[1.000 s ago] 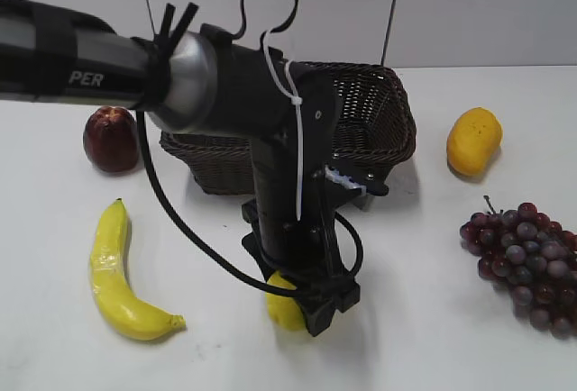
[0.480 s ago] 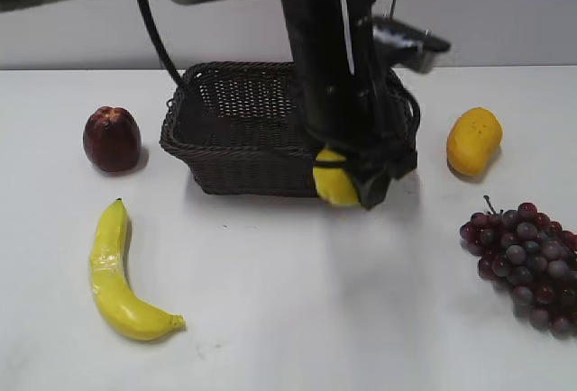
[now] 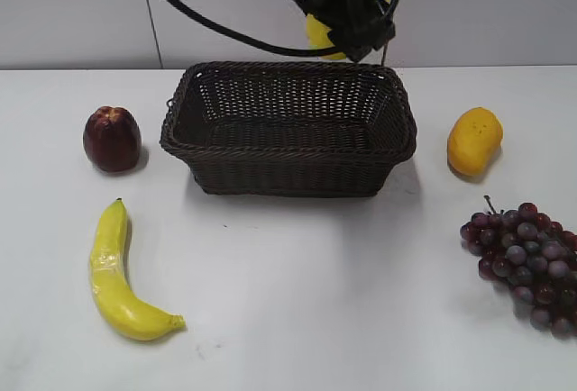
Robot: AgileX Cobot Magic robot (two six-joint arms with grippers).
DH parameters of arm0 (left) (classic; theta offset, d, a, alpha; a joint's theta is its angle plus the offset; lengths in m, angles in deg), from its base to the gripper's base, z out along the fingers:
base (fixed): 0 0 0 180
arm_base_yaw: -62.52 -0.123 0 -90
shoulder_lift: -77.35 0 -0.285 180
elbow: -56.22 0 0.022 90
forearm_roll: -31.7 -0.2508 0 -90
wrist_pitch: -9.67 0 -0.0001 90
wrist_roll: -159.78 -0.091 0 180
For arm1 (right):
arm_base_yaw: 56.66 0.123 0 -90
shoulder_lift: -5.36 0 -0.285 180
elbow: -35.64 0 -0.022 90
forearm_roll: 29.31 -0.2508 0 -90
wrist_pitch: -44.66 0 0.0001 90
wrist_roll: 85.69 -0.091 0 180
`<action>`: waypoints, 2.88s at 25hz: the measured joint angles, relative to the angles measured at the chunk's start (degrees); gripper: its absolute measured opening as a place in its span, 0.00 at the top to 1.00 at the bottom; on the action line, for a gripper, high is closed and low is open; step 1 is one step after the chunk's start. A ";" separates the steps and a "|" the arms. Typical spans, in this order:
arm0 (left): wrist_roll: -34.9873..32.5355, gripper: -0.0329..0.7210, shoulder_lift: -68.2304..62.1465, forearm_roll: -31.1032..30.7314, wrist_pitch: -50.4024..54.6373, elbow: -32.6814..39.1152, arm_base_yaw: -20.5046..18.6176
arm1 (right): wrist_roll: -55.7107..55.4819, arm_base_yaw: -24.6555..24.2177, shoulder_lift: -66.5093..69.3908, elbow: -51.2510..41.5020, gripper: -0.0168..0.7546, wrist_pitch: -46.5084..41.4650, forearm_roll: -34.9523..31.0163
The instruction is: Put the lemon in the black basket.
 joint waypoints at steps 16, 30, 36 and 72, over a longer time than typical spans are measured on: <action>3.57 0.24 -14.70 9.83 -10.28 -0.06 -11.14 | 0.00 0.00 0.00 0.00 0.22 0.00 0.00; 3.68 0.06 -17.50 12.97 -4.56 -0.78 -11.16 | 0.00 0.00 0.00 0.00 0.22 0.00 0.00; 3.73 0.06 -16.90 15.24 3.61 -5.46 -11.16 | 0.00 0.00 0.00 0.00 0.22 0.00 0.00; 13.66 0.17 24.57 7.00 12.18 39.75 -42.81 | 0.00 0.00 0.00 0.00 0.22 0.00 0.00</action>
